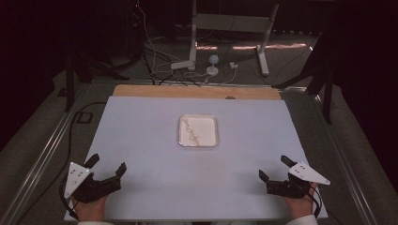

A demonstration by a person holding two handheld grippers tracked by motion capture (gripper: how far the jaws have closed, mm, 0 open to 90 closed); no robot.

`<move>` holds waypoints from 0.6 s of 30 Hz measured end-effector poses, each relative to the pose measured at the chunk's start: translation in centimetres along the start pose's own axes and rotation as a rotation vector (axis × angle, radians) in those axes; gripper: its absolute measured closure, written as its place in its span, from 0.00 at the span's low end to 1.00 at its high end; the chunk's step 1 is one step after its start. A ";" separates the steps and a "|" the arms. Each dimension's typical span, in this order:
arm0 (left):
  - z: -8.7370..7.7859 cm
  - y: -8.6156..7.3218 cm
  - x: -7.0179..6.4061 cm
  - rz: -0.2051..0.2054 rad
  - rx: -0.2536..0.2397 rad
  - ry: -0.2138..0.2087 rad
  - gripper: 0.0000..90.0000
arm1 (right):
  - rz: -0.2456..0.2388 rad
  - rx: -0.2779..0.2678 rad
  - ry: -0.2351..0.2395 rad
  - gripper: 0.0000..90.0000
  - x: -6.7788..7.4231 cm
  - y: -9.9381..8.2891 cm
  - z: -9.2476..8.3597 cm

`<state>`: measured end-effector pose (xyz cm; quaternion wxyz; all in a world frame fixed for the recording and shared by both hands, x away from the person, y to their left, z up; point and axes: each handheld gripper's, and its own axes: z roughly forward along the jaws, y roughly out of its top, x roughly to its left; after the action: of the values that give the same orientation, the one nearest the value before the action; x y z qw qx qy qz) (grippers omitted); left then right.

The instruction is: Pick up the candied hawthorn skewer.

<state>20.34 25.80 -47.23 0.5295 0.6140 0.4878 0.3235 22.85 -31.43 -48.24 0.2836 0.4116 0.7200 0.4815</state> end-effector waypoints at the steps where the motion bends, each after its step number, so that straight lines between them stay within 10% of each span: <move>1: 0.0 0.0 0.1 -0.001 0.003 0.004 0.01 | 0.000 0.000 0.000 0.00 0.0 0.0 0.0; 18: 1.2 1.2 -0.8 -0.005 0.068 -0.021 0.01 | 0.016 0.012 -0.005 0.00 -0.3 -0.1 0.3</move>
<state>21.47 24.73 -46.27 0.5143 0.6337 0.4946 0.2988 23.24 -31.57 -48.50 0.2788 0.4201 0.7190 0.4783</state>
